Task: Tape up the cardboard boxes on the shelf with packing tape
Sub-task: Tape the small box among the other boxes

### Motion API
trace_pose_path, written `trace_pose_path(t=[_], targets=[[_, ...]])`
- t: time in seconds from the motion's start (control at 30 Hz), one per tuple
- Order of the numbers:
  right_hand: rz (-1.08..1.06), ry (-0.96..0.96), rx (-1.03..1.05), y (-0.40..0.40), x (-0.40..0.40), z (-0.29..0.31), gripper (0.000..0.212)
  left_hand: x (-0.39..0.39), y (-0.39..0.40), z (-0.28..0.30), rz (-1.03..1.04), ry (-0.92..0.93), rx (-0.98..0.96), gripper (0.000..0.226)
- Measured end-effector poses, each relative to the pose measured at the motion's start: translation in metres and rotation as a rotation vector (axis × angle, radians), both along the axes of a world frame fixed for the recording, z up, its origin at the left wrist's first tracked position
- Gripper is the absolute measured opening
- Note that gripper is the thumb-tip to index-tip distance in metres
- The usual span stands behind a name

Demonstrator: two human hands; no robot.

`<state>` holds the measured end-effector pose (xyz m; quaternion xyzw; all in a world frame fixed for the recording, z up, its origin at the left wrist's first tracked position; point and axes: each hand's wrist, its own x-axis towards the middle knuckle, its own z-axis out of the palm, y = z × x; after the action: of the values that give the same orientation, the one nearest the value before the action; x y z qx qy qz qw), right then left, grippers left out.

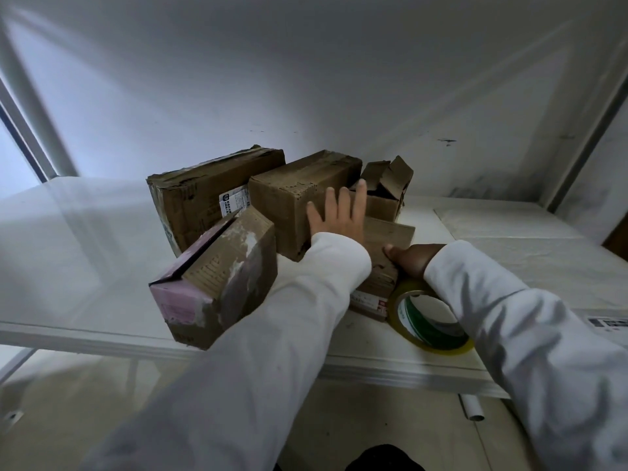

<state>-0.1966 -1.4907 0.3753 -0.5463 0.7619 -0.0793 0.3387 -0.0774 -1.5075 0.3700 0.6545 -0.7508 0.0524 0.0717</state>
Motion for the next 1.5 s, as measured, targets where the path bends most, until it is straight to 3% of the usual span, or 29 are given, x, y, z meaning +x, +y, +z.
trace_pose_path(t=[0.2, 0.3, 0.47, 0.63, 0.87, 1.0, 1.07, 1.23, 1.33, 1.43, 1.5], targets=[[0.069, 0.012, 0.028, -0.002, 0.002, 0.003, 0.045, -0.035, 0.012, -0.017, -0.119, 0.283, 0.04, 0.099], [0.016, 0.02, 0.003, 0.001, 0.001, 0.002, 0.06, -0.014, 0.002, -0.012, -0.015, 0.22, 0.084, 0.106], [0.007, 0.011, -0.021, 0.001, 0.004, 0.001, 0.063, 0.006, -0.007, -0.001, 0.067, 0.083, 0.117, 0.114], [0.023, -0.026, 0.006, -0.002, 0.004, 0.001, 0.053, -0.029, 0.01, -0.015, -0.082, 0.31, 0.104, 0.093], [0.006, -0.003, -0.011, 0.002, 0.004, 0.002, 0.06, 0.001, -0.008, -0.001, 0.04, 0.039, 0.158, 0.109], [0.057, -0.029, 0.033, -0.001, 0.004, 0.006, 0.044, -0.03, 0.015, -0.012, -0.126, 0.276, 0.211, 0.097], [0.035, -0.029, 0.023, -0.002, 0.004, 0.004, 0.046, -0.03, 0.014, -0.016, -0.117, 0.324, 0.21, 0.088], [-0.027, -0.032, -0.017, 0.002, 0.004, 0.001, 0.06, 0.005, -0.008, -0.001, 0.047, 0.042, 0.272, 0.101], [-0.01, -0.015, -0.026, 0.004, 0.007, 0.004, 0.057, -0.002, -0.006, 0.001, 0.005, -0.129, 0.202, 0.095], [0.062, -0.04, 0.023, 0.003, 0.007, 0.006, 0.042, -0.024, 0.001, -0.006, -0.16, -0.085, 0.171, 0.09], [0.047, -0.053, 0.015, 0.002, 0.007, 0.006, 0.041, -0.025, 0.002, -0.008, -0.164, -0.004, 0.201, 0.09]])
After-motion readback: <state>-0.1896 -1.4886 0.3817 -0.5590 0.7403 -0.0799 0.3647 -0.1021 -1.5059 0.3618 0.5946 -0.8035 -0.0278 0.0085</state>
